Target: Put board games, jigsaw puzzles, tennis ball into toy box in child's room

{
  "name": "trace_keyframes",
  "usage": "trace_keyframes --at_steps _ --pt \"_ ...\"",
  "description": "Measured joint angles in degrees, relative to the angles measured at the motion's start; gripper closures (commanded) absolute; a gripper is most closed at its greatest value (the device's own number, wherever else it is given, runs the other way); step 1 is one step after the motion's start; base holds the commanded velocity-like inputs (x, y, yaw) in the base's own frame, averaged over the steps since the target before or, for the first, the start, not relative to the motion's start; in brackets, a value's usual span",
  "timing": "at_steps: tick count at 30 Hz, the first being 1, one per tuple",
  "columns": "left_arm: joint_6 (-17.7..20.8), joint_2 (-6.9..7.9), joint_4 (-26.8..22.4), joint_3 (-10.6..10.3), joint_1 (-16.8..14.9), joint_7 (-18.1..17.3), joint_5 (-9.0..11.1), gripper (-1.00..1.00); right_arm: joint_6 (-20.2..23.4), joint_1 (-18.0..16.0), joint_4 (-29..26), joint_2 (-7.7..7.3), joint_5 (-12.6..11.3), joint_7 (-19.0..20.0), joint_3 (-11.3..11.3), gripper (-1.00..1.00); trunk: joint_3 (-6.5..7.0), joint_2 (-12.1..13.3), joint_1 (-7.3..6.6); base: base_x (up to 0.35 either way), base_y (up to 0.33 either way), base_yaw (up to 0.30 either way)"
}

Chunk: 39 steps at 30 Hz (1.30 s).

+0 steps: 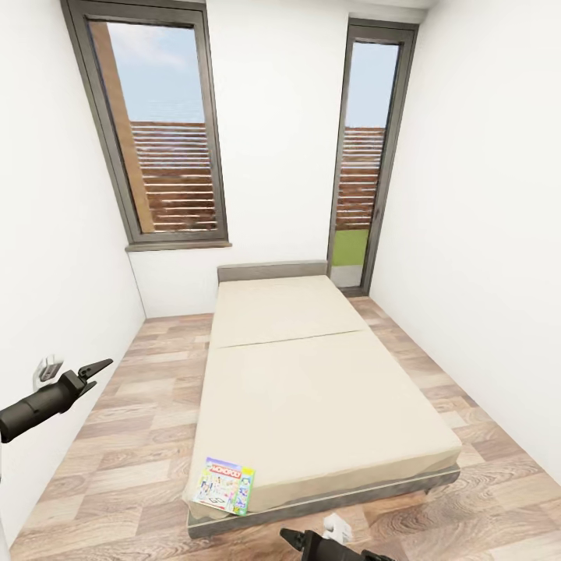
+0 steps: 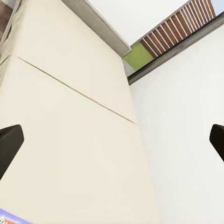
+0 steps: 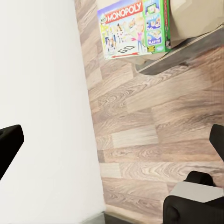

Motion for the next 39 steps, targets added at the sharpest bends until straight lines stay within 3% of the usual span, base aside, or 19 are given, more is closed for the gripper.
trace_keyframes --at_steps 6,14,18,23,28,39 --pt "0.00 -0.01 0.00 0.00 -0.02 0.00 0.00 -1.00 -0.45 -0.59 0.49 1.32 -0.09 -2.27 -0.11 -1.00 0.00 0.00 0.00 0.000 0.000 0.000" --pt "0.00 0.00 0.01 0.00 -0.01 0.00 0.00 -1.00 -2.79 -0.71 0.40 1.77 -1.00 -3.98 -0.90 -1.00 0.00 0.00 0.00 0.000 0.000 0.000" --pt "0.00 0.00 -0.01 0.00 0.00 0.00 0.00 -1.00 -0.35 -2.25 -0.95 1.65 -1.47 -4.04 -1.09 -1.00 0.00 0.00 0.00 0.000 0.000 0.000" --pt "0.00 0.00 0.01 0.00 0.02 0.00 0.03 -1.00 7.64 -6.11 -1.67 1.39 -5.81 -4.02 -1.94 -1.00 0.01 0.00 0.00 0.000 0.000 0.000" --pt "0.00 0.02 0.00 0.00 0.02 0.00 0.04 -1.00 10.46 -7.81 -1.74 1.29 -10.33 -4.20 -2.43 -1.00 0.00 0.00 0.00 0.000 0.000 0.000" --pt "0.01 0.00 0.00 0.00 0.02 0.00 0.07 -1.00 11.41 -8.31 -1.13 1.77 -11.38 -7.70 -2.40 -1.00 0.00 0.00 0.00 0.002 0.002 0.000"
